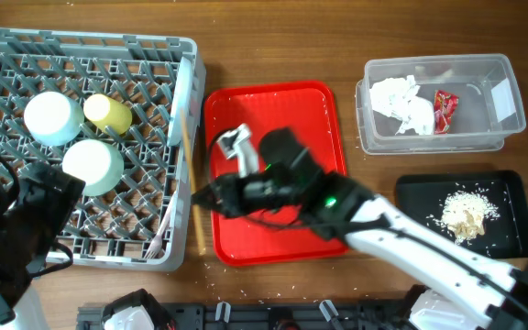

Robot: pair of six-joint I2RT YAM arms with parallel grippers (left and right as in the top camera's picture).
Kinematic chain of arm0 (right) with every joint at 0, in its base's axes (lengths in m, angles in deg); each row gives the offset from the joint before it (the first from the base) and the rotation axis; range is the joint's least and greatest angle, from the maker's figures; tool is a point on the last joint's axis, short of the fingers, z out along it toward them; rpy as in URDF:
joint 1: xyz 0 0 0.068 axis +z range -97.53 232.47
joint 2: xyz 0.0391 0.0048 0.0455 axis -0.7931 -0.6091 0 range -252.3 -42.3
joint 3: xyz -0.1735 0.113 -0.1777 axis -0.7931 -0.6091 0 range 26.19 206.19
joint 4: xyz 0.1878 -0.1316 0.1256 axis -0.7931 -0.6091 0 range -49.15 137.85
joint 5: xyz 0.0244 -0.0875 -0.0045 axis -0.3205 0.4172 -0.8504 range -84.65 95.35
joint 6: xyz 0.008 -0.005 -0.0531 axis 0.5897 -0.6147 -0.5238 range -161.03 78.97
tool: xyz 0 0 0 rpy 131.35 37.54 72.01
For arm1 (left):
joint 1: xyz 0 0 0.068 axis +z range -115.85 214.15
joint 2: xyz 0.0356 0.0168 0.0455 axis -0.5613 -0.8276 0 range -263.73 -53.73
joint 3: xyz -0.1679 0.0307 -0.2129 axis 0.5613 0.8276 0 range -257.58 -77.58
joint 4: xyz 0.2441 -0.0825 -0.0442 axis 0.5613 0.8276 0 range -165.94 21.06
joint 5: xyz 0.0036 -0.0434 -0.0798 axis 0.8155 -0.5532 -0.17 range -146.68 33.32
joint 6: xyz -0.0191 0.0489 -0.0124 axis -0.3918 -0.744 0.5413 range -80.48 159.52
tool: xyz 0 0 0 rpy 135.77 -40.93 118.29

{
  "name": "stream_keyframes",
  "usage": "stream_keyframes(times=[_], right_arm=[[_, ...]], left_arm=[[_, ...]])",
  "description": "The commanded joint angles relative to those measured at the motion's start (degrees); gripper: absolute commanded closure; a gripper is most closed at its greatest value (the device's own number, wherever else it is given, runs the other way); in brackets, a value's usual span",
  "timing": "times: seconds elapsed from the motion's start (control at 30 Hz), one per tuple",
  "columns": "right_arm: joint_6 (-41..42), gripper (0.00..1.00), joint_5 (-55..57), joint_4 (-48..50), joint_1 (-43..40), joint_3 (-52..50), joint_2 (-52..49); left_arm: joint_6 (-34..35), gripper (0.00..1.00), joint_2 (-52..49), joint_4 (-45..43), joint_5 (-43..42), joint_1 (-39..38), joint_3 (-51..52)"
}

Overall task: Sort waste into correct bins and load items into the dishwasher rack
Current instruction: 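Carry the chopstick to the dish rack and release it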

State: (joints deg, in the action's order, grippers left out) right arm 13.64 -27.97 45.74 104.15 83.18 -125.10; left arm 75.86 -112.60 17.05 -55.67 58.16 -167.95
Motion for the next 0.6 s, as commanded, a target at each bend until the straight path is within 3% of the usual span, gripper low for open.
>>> stream_keyframes(times=[0.0, 0.03, 0.13, 0.3, 0.33, 0.47, 0.57], right_arm=[[10.12, 0.96, 14.69, 9.6, 6.6, 0.33, -6.97], [12.59, 0.96, 16.72, 19.28, 9.31, 0.33, -11.91], [19.45, 0.96, 18.53, 29.94, 11.28, 0.33, -19.06], [19.78, 0.95, 23.96, 28.83, 11.52, 0.33, -23.56], [18.38, 0.91, 24.94, 27.93, 11.52, 0.33, -23.5], [14.05, 0.58, 24.46, 26.1, 11.34, 0.35, -23.47], [11.76, 0.53, 22.23, 24.9, 11.3, 0.87, -22.82]], left_arm=[[-0.04, 0.0, 0.2, -0.13, 0.81, 0.39, 0.04], [-0.04, 0.0, 0.2, -0.13, 0.81, 0.39, 0.04], [-0.04, 0.0, 0.2, -0.13, 0.81, 0.39, 0.04], [-0.07, 0.0, 0.2, -0.13, 0.81, 0.39, 0.04], [-0.04, 0.0, 0.2, -0.13, 0.81, 0.39, 0.04], [-0.04, 0.0, 0.2, -0.13, 0.81, 0.39, 0.04], [-0.07, 0.0, 0.2, -0.13, 0.81, 0.39, 0.04]])
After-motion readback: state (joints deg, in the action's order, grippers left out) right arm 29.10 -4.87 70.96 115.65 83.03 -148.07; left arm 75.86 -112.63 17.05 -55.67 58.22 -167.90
